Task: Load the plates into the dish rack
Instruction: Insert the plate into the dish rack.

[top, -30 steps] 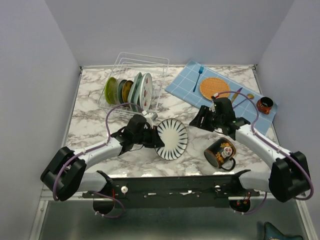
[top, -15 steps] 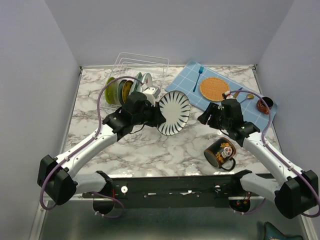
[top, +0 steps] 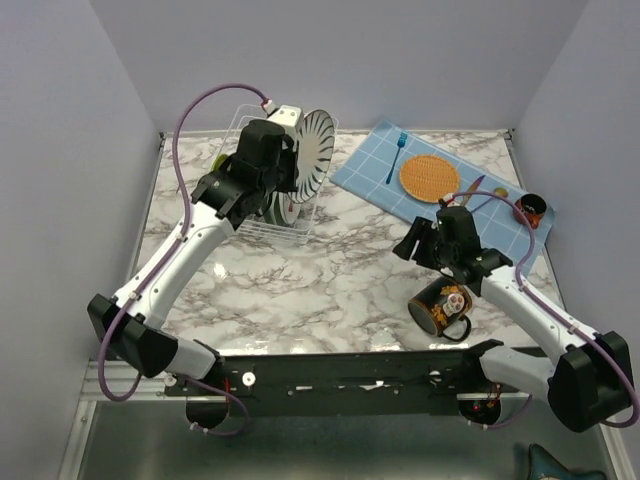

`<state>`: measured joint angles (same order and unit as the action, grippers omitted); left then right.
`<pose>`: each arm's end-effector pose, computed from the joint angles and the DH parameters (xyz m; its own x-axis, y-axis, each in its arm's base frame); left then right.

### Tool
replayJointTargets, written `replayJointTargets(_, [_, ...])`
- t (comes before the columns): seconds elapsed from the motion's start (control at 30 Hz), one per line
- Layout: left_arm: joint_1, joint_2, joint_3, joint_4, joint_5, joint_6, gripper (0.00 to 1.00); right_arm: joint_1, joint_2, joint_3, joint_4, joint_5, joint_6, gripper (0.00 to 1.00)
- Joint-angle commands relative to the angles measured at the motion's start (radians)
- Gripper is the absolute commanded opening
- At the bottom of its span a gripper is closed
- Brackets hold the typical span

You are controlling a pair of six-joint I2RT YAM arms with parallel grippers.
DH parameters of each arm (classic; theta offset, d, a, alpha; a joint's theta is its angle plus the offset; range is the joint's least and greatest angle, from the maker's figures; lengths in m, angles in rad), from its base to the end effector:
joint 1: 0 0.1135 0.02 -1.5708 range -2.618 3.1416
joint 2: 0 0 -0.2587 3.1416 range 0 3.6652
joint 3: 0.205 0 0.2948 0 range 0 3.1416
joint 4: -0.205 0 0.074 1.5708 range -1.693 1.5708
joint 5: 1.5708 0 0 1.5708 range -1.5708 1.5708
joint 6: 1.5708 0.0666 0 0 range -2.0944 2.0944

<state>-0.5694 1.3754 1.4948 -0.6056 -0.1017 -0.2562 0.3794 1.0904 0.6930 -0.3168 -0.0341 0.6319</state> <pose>0.3180 -0.1955 0.3957 -0.4975 0.0191 -0.8673 0.3460 0.9212 -0.1781 0.2741 0.1117 0.1945 -0.7237 0.3470 -0.5965 0.0414 0.8847 0.4644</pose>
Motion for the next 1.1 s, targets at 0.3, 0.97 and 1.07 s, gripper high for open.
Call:
replayJointTargets(0.3, [-0.012,0.188,0.235,-0.092,-0.289,0.163,0.0,-0.004,0.028,-0.044,0.024,-0.026,0.008,0.68])
replayJointTargets(0.97, [-0.06,0.326,0.312,-0.141,-0.408,0.111,0.0,-0.005,0.029,-0.061,0.021,-0.024,0.008,0.68])
replayJointTargets(1.07, [-0.063,0.335,0.315,-0.152,-0.408,0.069,0.0,-0.005,0.023,-0.067,0.019,-0.021,0.006,0.68])
